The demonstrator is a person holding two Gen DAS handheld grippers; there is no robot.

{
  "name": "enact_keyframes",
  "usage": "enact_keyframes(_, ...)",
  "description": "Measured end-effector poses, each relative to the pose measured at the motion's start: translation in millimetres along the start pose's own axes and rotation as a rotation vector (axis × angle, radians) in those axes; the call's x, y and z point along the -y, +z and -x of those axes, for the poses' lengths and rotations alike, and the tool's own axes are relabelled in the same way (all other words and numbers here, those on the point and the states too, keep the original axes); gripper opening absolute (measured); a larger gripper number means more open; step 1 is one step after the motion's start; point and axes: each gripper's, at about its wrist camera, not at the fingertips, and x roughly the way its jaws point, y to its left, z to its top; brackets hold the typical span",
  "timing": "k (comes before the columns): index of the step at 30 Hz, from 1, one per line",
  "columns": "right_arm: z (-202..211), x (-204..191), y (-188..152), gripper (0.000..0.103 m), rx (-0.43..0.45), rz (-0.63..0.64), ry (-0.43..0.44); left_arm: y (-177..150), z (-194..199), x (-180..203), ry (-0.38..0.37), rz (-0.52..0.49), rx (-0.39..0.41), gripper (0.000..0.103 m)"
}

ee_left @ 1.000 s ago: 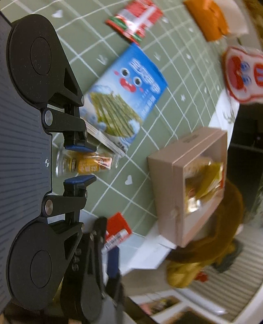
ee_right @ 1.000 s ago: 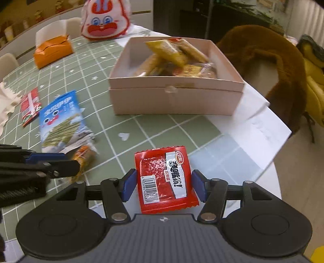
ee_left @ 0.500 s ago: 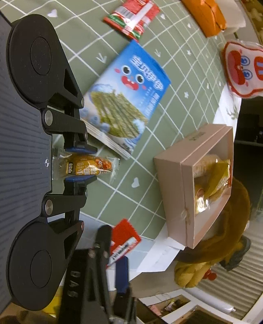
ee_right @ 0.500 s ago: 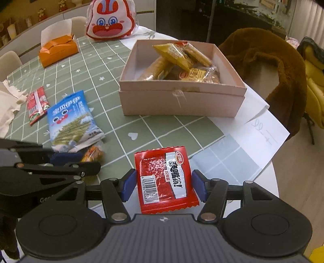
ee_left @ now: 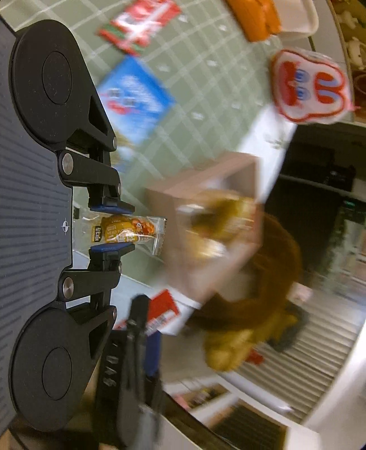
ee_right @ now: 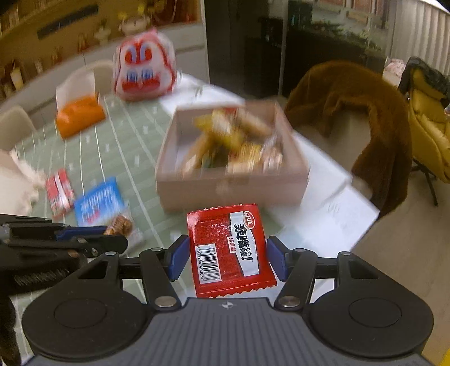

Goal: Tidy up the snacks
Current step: 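Carry the red packet and orange snack into the pink box and open both tools, then grasp the long red stick packet with the left tool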

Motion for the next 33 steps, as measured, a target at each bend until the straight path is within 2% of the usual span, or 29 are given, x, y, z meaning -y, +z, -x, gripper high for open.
enact_keyframes(4,20.9,11.0,49.5,0.060,0.120,0.004,0.047,67.9,17.5,-0.7,-0.070,0.008,0.063,0.025)
enact_keyframes(8,22.3,26.5,99.1,0.061,0.200,-0.006,0.094,131.0,7.9,6.5,-0.147,0.023,0.089,0.026)
enact_keyframes(11,0.0,36.7,123.7,0.072,0.183,0.010,0.106,163.4,-27.0,8.8,-0.179,0.071,0.087,0.029)
enact_keyframes(12,-9.2,40.6,127.7,0.081,0.160,0.007,0.111,168.3,-45.3,6.8,-0.166,0.092,0.057,0.030)
enact_keyframes(13,-17.5,44.5,130.2,0.082,0.141,-0.003,0.102,169.7,-67.8,5.2,-0.126,0.107,0.007,0.030)
enact_keyframes(15,-28.9,55.7,128.8,0.082,0.118,-0.023,0.073,161.9,-94.3,3.6,-0.054,0.107,-0.038,0.030)
enact_keyframes(18,-32.2,72.2,117.4,0.086,0.119,-0.048,0.075,140.7,-110.2,-8.4,-0.061,0.159,-0.067,0.030)
enact_keyframes(20,-39.2,80.1,108.0,0.087,0.105,-0.064,0.048,129.8,-113.3,-18.1,-0.045,0.177,-0.076,0.030)
enact_keyframes(24,-50.4,79.4,89.9,0.086,0.049,-0.086,0.020,98.3,-105.9,-46.9,0.057,0.208,-0.088,0.030)
enact_keyframes(29,-57.5,36.6,71.6,0.086,0.009,-0.021,0.029,49.7,-65.5,-97.6,0.198,0.316,-0.043,0.030)
enact_keyframes(33,-66.7,-16.4,61.0,0.086,-0.033,0.042,0.089,19.0,-28.0,-150.3,0.328,0.438,0.013,0.030)
